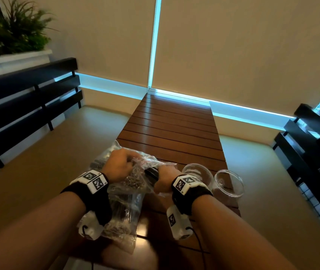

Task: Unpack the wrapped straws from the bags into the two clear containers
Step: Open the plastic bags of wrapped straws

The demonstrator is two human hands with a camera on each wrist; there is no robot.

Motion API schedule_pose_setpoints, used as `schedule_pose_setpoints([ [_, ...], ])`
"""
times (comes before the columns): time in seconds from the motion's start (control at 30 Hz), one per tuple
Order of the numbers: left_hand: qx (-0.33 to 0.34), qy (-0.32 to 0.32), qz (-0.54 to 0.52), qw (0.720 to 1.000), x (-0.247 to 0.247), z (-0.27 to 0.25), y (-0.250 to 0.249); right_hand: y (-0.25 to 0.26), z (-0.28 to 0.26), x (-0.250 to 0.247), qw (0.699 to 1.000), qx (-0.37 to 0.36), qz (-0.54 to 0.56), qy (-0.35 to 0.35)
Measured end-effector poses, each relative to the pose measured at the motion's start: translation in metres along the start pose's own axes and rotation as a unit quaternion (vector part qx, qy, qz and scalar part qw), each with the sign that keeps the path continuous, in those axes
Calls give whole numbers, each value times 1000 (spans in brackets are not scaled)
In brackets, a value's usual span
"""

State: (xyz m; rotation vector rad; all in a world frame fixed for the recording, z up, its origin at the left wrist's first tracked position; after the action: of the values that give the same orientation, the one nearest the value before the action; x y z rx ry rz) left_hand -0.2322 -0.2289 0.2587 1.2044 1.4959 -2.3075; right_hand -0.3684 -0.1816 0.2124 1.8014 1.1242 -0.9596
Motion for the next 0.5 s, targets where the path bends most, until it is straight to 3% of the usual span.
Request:
schedule_pose_setpoints([
  [0.33, -22, -11, -40, 999, -6, 6, 26, 1, 1, -12, 999, 14, 28, -15],
  [0.5, -26, -24, -49, 998, -7, 11, 29, -24, -18, -35, 998, 65, 24, 0],
])
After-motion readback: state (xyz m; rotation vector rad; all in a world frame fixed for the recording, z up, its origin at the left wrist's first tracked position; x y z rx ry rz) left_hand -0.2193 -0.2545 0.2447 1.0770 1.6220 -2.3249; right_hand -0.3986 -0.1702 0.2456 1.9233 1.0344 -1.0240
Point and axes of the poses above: each hand's wrist, its own z-axis towards the middle knuckle, its own x-axis out of the palm, y = z × x, the point moved 8 cm from there along z, towards the middle knuckle, and after that the axes turned 4 degrees about x, right-handed, at the moved point
